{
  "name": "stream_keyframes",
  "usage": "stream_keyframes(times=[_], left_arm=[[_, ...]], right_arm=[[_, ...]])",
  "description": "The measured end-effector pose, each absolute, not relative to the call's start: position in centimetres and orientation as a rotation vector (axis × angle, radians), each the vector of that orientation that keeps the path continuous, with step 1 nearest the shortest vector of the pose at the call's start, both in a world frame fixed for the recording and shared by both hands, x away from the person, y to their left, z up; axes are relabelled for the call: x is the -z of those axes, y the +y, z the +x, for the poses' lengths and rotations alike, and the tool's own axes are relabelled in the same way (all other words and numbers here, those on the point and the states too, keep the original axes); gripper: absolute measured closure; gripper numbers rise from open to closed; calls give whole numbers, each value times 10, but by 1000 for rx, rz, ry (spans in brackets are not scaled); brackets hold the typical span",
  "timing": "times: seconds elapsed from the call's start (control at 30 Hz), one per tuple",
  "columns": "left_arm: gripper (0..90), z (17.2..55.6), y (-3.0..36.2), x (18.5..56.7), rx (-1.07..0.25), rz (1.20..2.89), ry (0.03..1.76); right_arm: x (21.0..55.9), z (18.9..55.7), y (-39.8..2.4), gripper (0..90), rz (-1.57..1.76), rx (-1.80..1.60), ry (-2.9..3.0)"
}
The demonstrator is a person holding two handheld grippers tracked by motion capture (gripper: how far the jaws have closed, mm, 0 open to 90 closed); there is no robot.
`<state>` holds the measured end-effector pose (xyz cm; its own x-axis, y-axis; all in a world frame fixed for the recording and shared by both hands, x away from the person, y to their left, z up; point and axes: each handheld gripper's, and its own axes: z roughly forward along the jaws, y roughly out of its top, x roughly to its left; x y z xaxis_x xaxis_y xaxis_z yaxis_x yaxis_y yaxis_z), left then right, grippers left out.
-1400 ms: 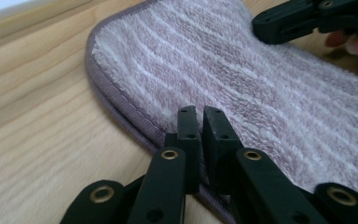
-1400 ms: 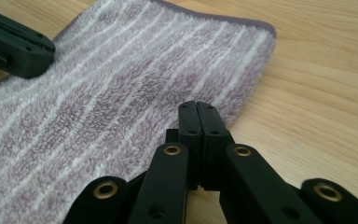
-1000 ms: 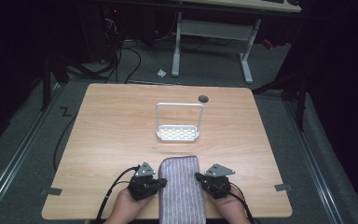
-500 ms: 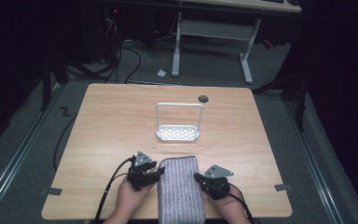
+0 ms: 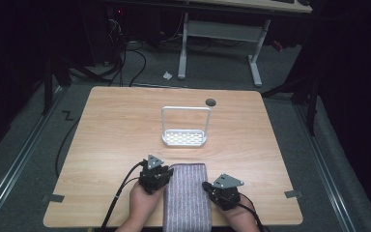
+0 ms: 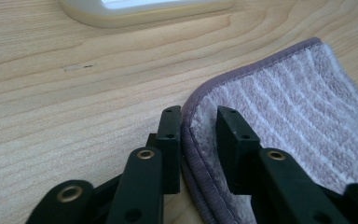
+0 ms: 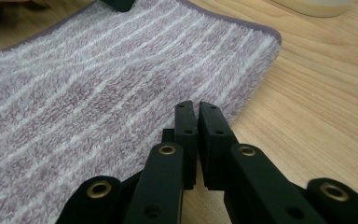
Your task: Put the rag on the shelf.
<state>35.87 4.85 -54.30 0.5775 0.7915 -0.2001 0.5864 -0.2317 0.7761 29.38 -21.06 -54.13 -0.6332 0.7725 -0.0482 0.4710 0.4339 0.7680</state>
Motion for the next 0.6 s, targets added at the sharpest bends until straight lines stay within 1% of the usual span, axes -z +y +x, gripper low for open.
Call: stream_keyframes(times=[0.2, 0.23, 0.27, 0.33, 0.37, 0.47, 0.6], left_arm=[[757, 359, 50, 543, -270, 1931, 1106], [760, 359, 50, 543, -270, 1931, 1106], [765, 359, 49, 543, -270, 1932, 1105], [771, 359, 49, 543, -267, 1932, 1103], [774, 359, 49, 543, -266, 1933, 1103], [778, 360, 49, 543, -262, 1931, 1102], [779, 360, 49, 544, -260, 1931, 1101]], right_arm=[[534, 295, -211, 777, 1048, -1108, 2237], [534, 295, -211, 777, 1048, -1108, 2237], [530, 300, -211, 727, 1077, -1117, 2200], [527, 308, -210, 667, 1114, -1097, 2167], [527, 313, -210, 651, 1126, -1080, 2156], [527, 331, -212, 620, 1214, -1092, 2117], [532, 349, -209, 618, 1286, -1052, 2112]])
